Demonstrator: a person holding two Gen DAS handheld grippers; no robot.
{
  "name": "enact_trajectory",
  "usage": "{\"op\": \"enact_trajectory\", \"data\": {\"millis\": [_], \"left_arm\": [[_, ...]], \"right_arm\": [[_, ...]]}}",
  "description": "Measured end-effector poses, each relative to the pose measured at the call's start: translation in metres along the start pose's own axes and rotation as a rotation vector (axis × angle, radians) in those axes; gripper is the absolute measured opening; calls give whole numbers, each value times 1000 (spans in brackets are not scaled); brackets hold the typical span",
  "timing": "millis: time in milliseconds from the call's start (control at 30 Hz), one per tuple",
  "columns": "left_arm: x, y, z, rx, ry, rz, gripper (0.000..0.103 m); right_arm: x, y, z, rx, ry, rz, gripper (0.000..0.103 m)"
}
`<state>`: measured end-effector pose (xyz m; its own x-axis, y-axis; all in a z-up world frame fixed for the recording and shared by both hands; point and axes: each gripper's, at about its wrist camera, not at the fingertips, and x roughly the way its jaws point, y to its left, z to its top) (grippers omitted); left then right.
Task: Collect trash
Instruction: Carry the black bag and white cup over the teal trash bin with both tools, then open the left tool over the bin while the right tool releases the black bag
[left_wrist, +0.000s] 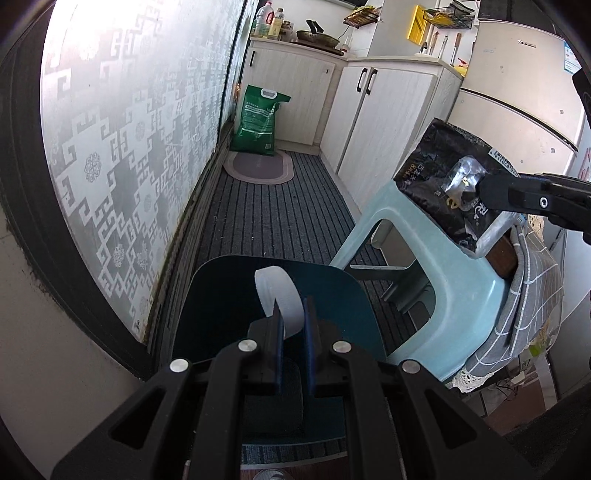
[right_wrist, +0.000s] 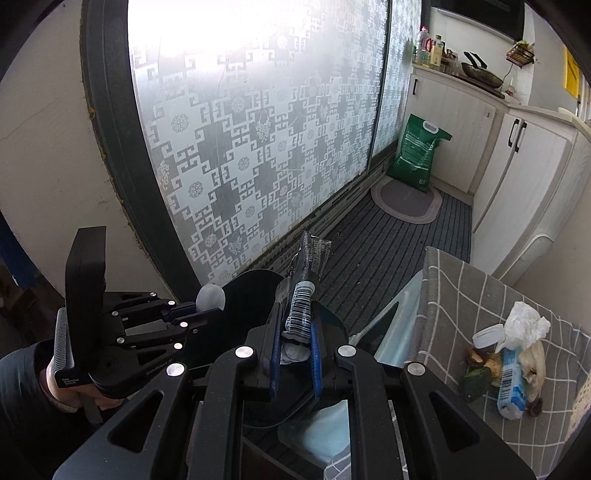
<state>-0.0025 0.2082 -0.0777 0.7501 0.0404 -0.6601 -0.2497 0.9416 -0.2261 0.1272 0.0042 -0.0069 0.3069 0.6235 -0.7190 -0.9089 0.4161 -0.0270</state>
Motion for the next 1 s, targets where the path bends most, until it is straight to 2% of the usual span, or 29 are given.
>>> {"op": "enact_trajectory", "data": {"millis": [300,467,533,567,600,667,833,1000], "left_arm": [[36,6,-14,-18,124,17,11],[57,8,-24,-24,218,19,11],[60,10,-26,-32,234,27,12],[60,11,-26,-35,238,29,16],[59,11,-27,-38,238,31,25],[54,12,-26,-38,223,35,28],[41,13,-23,-38,180,48,28],[14,13,-17,-39,83,60,22]], "right_arm": [[29,13,-4,-32,78,-7,13],[48,14,-8,-42,138,-17,13],[55,16,-10,-52,160,-21,13],[59,17,-11,-55,171,-22,13],[62,19,-12,-59,183,-22,13],[68,21,-15,-68,202,-23,13],[80,28,-18,-81,232,-18,13],[93,32,-18,-70,259,8,13]]}}
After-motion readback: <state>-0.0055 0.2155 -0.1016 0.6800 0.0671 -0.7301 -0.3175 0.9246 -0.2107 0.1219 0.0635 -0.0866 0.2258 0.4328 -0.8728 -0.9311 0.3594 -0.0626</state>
